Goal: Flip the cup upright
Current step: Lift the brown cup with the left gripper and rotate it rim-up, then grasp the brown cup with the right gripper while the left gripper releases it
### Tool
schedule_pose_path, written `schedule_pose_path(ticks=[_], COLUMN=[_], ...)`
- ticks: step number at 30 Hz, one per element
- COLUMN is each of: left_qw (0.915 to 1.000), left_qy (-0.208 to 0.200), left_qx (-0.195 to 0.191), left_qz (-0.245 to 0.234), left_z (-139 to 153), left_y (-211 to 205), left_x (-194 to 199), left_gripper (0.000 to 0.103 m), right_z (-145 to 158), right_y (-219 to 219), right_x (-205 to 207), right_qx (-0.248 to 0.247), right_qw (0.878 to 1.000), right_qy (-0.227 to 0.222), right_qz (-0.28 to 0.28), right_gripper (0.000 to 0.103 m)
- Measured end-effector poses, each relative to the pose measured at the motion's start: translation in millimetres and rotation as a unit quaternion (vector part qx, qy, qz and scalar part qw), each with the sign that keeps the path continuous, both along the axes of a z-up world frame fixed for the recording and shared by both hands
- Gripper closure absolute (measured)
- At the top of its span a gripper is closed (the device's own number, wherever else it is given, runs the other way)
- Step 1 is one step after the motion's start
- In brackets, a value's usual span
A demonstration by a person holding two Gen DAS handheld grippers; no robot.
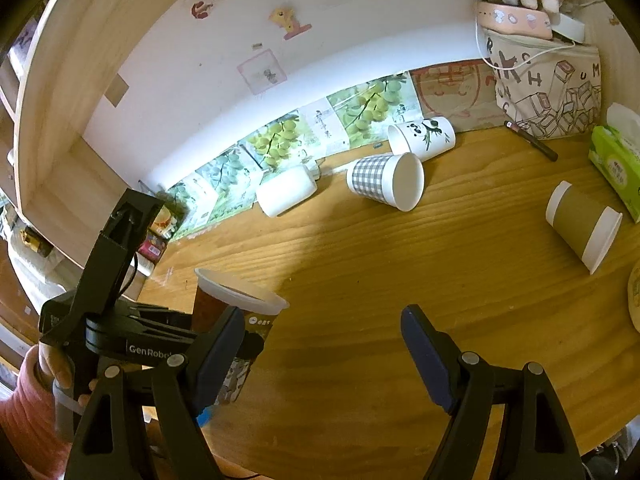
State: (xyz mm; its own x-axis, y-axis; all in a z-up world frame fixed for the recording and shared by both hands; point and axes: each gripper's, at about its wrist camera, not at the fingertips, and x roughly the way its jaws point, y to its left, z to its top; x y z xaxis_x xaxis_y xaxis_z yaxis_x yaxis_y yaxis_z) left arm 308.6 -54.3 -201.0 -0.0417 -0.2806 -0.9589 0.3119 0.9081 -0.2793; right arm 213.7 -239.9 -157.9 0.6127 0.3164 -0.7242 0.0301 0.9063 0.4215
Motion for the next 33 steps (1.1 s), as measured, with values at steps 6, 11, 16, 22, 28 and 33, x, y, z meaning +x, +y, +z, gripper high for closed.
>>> schedule_pose_path(ticks=[6, 11, 16, 22, 28, 33], left_qw=[0.9987, 0.9976, 0.9953, 0.9922, 0.9884, 0.9868], left_qy=[0.031, 0.041, 0.05, 0.06, 0.083, 0.093], left_qx=[-0.015, -0.024, -0.037, -0.057, -0.075, -0.086], left_qz=[0.037, 0.051, 0.074, 0.093, 0.102, 0.101], left_z=[-15.7, -22.4, -26.9, -31.3, -38.3, -39.9], left_y=[1.7, 4.4, 8.9, 14.6, 17.3, 16.5], left_x=[-3.7, -5.7, -6.4, -8.2, -10.0, -13.9], left_gripper=[0.025, 0.024, 0.024, 0.024, 0.023, 0.023], right_z=[-4.0, -9.8, -15.9, -22.3, -27.4, -30.0], right_y=[4.7, 9.4, 13.6, 15.1, 17.5, 20.4], right_x=[0.0, 4.3, 8.6, 15.7, 23.2, 26.3], right_qx=[-0.002, -0.006, -0.008, -0.01, -0.012, -0.014], right_qw=[1.0, 0.999, 0.999, 0.998, 0.997, 0.997], right_qy=[0.015, 0.029, 0.043, 0.06, 0.072, 0.076], right_qz=[0.008, 0.013, 0.017, 0.019, 0.024, 0.03], right_gripper=[0.022, 0.022, 0.022, 0.022, 0.022, 0.022])
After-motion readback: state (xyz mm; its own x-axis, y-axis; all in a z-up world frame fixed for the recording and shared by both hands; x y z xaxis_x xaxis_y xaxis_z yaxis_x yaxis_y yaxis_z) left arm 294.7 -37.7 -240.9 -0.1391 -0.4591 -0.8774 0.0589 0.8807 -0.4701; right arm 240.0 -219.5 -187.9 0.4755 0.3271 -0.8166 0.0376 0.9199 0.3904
